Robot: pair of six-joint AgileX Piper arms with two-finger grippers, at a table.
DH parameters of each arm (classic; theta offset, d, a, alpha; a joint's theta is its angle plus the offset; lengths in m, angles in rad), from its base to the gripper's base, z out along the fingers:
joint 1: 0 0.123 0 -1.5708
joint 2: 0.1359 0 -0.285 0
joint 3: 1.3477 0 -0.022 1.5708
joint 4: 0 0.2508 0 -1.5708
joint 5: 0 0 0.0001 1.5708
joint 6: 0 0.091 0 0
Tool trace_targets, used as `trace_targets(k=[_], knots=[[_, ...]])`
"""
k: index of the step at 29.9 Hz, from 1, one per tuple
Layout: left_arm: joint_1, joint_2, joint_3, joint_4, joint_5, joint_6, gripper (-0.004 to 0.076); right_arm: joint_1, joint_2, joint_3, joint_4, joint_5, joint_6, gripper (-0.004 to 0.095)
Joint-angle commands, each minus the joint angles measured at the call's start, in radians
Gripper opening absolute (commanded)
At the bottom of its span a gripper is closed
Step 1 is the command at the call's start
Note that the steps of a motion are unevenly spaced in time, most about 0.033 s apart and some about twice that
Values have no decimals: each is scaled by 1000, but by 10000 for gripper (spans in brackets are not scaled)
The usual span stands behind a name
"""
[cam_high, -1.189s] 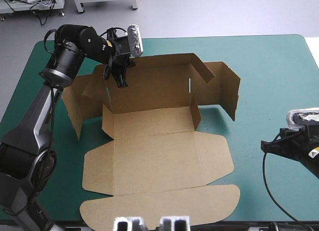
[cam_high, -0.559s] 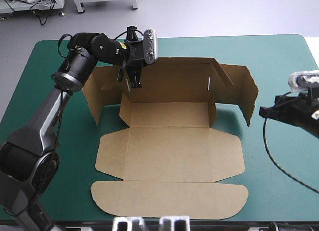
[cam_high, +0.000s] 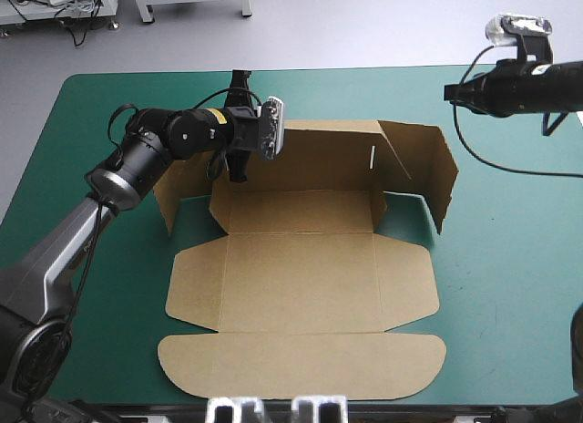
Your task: Fold the box
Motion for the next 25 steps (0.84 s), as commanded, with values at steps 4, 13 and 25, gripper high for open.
trace_targets(k=[4, 13, 25], knots=[[-6, -81, 120, 7, -254, 104, -10, 26, 182, -285, 54, 55, 61, -19], [-6, -86, 195, -11, -415, 130, -10, 112, 435, -486, -88, 74, 190, -19], [-6, -110, 204, -53, -424, 130, -9, 143, 569, -543, 22, 129, 228, -19]])
